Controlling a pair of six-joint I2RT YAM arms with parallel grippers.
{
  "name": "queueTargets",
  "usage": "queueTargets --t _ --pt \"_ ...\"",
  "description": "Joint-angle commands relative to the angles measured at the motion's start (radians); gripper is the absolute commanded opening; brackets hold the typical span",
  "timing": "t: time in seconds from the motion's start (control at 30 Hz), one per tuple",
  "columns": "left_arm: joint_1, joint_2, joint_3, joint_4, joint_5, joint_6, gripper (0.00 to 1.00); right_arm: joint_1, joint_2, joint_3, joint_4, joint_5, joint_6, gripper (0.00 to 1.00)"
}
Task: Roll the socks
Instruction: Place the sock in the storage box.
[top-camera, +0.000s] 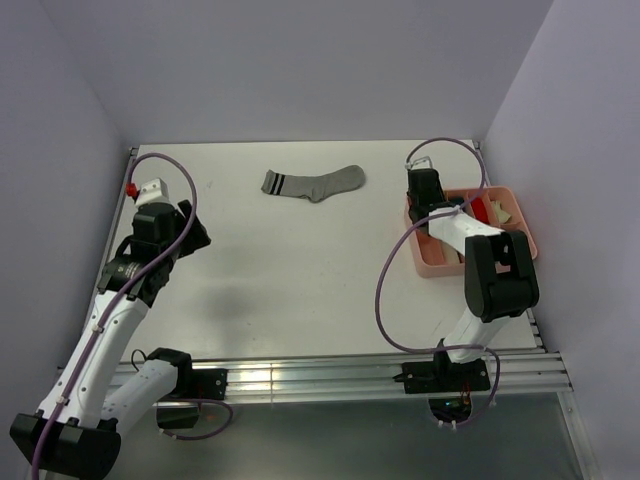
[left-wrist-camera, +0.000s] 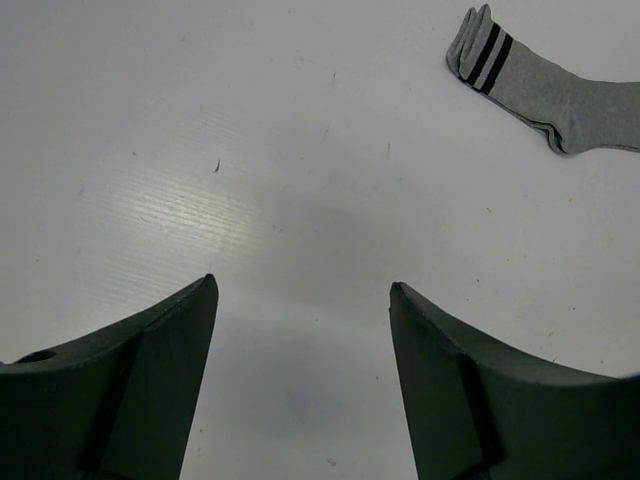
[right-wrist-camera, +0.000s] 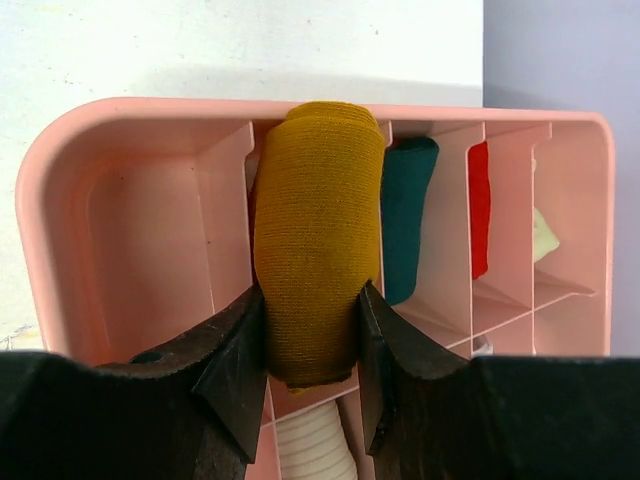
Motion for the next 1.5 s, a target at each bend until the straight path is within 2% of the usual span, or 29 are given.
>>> queueTargets --t 0.0,0.17,0.37,0.4,0.43,0.5,0.53,0.67,0.83,1.07,1.2,1.3,1.47 --pt "-0.004 -0.032 -0.006 0.048 -0.009 -0.01 0.74 -0.005 0.025 0.039 -0.065 -0.132 0.031 0.0" --pt "-0.004 -0.051 -0.018 0.047 -0.022 -0.007 0.74 -0.085 0.027 0.091 -0.161 -0.322 0.042 0.0" --pt "-0.004 -0.057 -0.026 0.053 -0.012 -0.003 0.74 -0.142 0.054 0.154 -0.264 -0.424 0.076 0.01" --pt "-0.004 -0.057 -0.023 0.053 -0.012 -0.003 0.74 -0.174 0.056 0.157 -0.272 -0.431 0.079 0.04" --pt "-0.004 -0.058 -0.023 0.053 -0.011 -0.001 0.74 -0.18 0.06 0.158 -0.273 -0.433 0.082 0.17" --pt "-0.004 -0.057 -0.021 0.056 -0.003 0.005 0.74 -0.192 0.068 0.166 -0.28 -0.436 0.086 0.26" --pt "-0.004 -0.057 -0.021 0.056 0.003 0.005 0.74 -0.195 0.076 0.169 -0.283 -0.437 0.094 0.35" --pt "-0.004 -0.061 -0.023 0.054 0.001 0.01 0.74 -0.206 0.096 0.195 -0.306 -0.462 0.103 0.51" --pt "-0.004 -0.069 -0.024 0.048 0.004 0.011 0.74 -0.211 0.062 0.214 -0.335 -0.482 0.117 0.61" --pt "-0.004 -0.072 -0.029 0.057 0.03 0.005 0.74 -0.211 0.001 0.231 -0.367 -0.454 0.129 0.62" --pt "-0.004 -0.072 -0.032 0.051 0.041 0.002 0.73 -0.211 -0.102 0.23 -0.361 -0.445 0.171 0.61" --pt "-0.004 -0.074 -0.037 0.048 0.044 -0.003 0.73 -0.209 -0.188 0.25 -0.339 -0.505 0.226 0.6" --pt "-0.004 -0.065 -0.051 0.048 0.063 -0.029 0.74 -0.169 -0.226 0.292 -0.295 -0.6 0.401 0.6"
